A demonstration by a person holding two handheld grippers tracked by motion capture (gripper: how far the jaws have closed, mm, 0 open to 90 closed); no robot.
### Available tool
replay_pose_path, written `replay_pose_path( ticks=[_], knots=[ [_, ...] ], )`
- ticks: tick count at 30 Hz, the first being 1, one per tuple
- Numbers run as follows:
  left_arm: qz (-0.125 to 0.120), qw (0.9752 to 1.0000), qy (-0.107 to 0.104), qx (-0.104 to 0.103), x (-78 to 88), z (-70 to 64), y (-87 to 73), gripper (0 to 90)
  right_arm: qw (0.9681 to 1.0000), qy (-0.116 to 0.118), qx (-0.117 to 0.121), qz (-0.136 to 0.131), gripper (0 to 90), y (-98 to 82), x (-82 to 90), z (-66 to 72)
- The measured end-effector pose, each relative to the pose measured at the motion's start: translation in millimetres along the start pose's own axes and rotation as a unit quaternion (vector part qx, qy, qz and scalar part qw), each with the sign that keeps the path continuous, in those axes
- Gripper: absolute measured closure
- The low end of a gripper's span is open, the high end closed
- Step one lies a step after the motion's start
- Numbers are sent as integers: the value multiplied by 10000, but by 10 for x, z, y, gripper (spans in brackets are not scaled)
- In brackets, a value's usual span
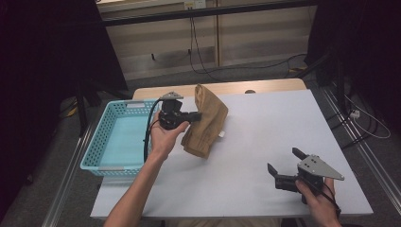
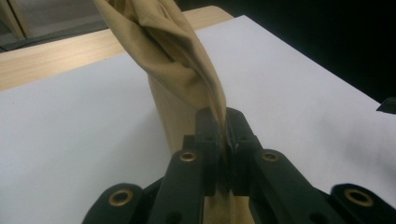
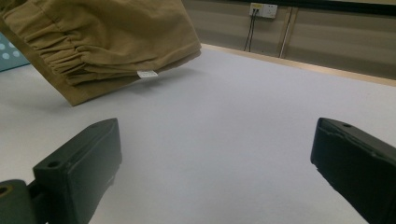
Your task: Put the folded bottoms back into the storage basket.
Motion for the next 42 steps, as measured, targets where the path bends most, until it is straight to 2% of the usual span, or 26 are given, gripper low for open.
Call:
replay_pose_path(
  ticks=[3,8,19,23,33,35,42],
  knots=[
    [-57,10000,-55,-23,44,-4,27,860,10000,4,5,0,17,0,-2,1],
    [-150,9998,-99,80,104,-18,63,860,10000,4,1,1,17,0,-1,2],
    [-306,9995,-33,-88,302,-71,188,860,10000,26,23,12,17,-5,-9,10],
    [-304,9995,-86,-93,361,-69,208,860,10000,39,26,6,17,-2,-12,14],
    [-335,9993,-36,-164,503,-26,250,860,10000,51,23,-7,17,2,-7,18],
    [-354,9992,-91,-156,536,-33,260,860,10000,50,25,-10,17,2,-6,17],
    [-359,9991,-79,-194,647,-29,285,861,10000,53,26,-34,16,10,-3,19]
  ],
)
Point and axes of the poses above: each handheld gripper's, and its own axes: x roughly backward along the jaws, y roughly out of its top, z roughly to its left, the point moved 10 cm from there along -x, roughly forward along the jaws, and after that the axes turned 2 degrees about z, right-handed, at the moved point
